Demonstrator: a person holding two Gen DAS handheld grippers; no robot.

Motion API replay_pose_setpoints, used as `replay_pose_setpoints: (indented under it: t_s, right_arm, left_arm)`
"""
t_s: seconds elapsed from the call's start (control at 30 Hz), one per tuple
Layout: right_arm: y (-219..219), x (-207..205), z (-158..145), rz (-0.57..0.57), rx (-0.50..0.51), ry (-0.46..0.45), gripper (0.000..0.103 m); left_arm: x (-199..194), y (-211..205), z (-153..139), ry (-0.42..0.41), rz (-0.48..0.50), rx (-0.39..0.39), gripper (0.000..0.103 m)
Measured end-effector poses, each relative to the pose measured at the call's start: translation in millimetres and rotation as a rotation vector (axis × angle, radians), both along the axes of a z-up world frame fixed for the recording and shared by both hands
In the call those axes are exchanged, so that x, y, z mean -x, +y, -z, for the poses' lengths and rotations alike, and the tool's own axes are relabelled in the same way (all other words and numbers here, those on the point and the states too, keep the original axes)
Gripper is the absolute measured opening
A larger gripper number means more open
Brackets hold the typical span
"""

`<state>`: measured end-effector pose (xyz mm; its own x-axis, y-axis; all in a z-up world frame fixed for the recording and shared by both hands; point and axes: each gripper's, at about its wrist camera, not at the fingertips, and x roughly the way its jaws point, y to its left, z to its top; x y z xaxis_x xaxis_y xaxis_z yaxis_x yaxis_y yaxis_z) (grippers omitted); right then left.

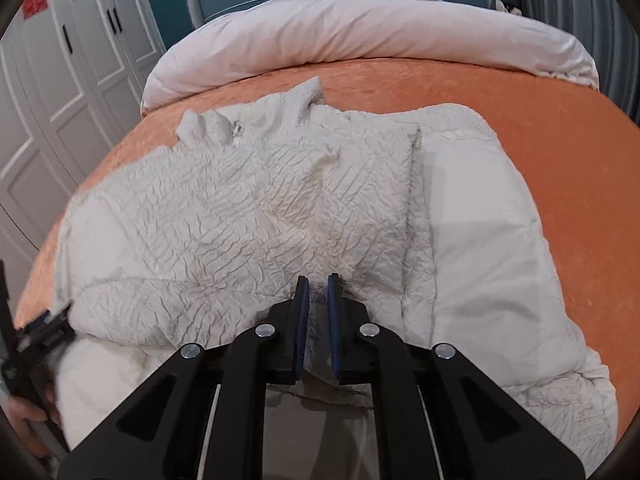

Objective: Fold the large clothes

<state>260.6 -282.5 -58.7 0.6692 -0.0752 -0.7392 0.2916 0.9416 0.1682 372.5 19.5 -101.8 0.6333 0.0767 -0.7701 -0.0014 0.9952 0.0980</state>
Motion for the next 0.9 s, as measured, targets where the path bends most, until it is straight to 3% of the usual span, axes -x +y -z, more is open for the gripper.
replay_pose_setpoints:
  t_s: [0.1,0.33,0.4,0.43,0.5,0.6,0.7,0.8,0.9]
  right_arm:
    - [3,0,5,-0.005,0.020,-0.007,0.007]
    - [-5,0,6,-0.007,-0.044,-0.007,0.007]
    - [-2,10,-11,-0.009,-0.029,0.033,0.016]
    - [-1,24,-23,-0.012,-0.034,0.033,0.021]
    - [0,63,-47,-0.041,-0.044,0.003,0.045]
    - [-6,140,-74,-0.075,-0.036,-0.013,0.060]
    - [-22,220,-79,-0.044,-0.052,0.029,0.072]
    - [-40,289,-67,0.034,-0.106,0.095,0.077]
    - [-54,340,-41,0.111,-0.243,0.143,0.077]
  left_arm:
    - [-1,0,1,0.000,-0.004,0.002,0.097]
    - [-2,4,-2,0.009,-0.013,0.023,0.098]
    - [3,13,-13,0.033,-0.019,0.049,0.097]
    - [12,20,-22,0.038,-0.014,0.065,0.095]
    - [41,41,-44,0.036,0.025,0.116,0.095]
    - [93,79,-67,0.041,0.061,0.168,0.096]
    - [145,119,-75,0.085,0.061,0.218,0.096]
    - [186,150,-67,0.148,0.028,0.281,0.096]
    - [219,171,-49,0.220,-0.023,0.369,0.096]
